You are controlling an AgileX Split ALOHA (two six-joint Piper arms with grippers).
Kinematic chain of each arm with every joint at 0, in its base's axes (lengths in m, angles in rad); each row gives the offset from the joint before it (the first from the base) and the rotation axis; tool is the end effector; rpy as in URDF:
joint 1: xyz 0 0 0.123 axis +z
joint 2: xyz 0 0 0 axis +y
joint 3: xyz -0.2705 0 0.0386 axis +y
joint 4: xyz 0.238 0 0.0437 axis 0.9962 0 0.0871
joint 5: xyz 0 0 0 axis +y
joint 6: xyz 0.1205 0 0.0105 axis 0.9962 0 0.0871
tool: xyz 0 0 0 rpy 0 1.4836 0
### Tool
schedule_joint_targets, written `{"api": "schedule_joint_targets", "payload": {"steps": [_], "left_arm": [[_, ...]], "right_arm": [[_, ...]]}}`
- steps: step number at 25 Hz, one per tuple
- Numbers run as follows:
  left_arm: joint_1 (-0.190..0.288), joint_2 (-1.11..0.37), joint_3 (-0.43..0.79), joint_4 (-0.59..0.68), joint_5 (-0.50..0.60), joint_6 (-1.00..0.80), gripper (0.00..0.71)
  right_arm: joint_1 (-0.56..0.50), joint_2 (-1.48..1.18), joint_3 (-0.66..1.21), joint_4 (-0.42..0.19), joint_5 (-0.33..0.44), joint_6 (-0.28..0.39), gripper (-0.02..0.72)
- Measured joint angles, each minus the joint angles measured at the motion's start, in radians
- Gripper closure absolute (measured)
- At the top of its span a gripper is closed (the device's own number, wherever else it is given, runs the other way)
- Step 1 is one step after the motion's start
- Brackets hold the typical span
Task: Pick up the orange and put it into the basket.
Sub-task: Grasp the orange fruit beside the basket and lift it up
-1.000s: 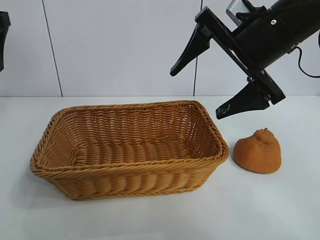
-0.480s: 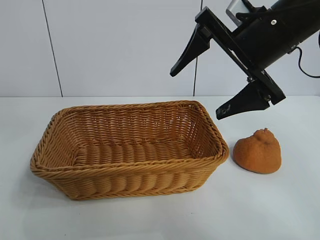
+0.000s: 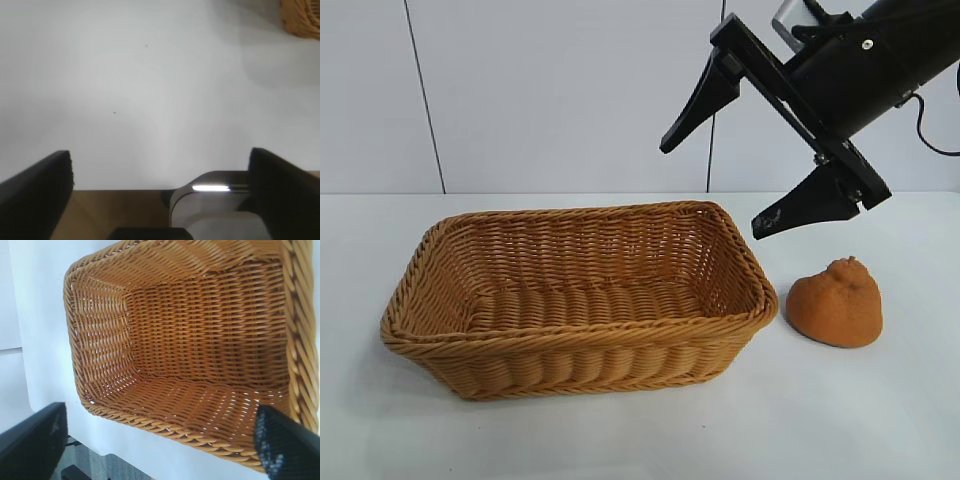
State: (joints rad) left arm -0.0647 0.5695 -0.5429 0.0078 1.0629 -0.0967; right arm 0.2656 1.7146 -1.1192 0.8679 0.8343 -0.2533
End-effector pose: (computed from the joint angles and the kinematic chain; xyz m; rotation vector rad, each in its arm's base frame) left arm 0.0970 -0.0055 0.2368 -0.0389 2.5736 -0.0505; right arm 0.3114 0.1556 0.1977 0.0167 2.7593 1.0110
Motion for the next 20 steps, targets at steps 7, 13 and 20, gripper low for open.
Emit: {"api": "schedule_joint_targets", "payload": {"steps": [7,13,20], "left_arm": [[0.0,-0.196,0.039,-0.008,0.001,0.079,0.038],[0.0,-0.327,0.04,-0.008,0.002,0.084,0.038],[0.0,-0.557,0.041,-0.008,0.003,0.085,0.038]], "right_arm": [[0.0,0.0,0.0,0.0,0.0,0.0,0.01],[0.0,0.0,0.0,-0.001,0.011,0.0,0.01],[0.0,0.0,0.0,-0.036,0.05,0.001,0.01]]}}
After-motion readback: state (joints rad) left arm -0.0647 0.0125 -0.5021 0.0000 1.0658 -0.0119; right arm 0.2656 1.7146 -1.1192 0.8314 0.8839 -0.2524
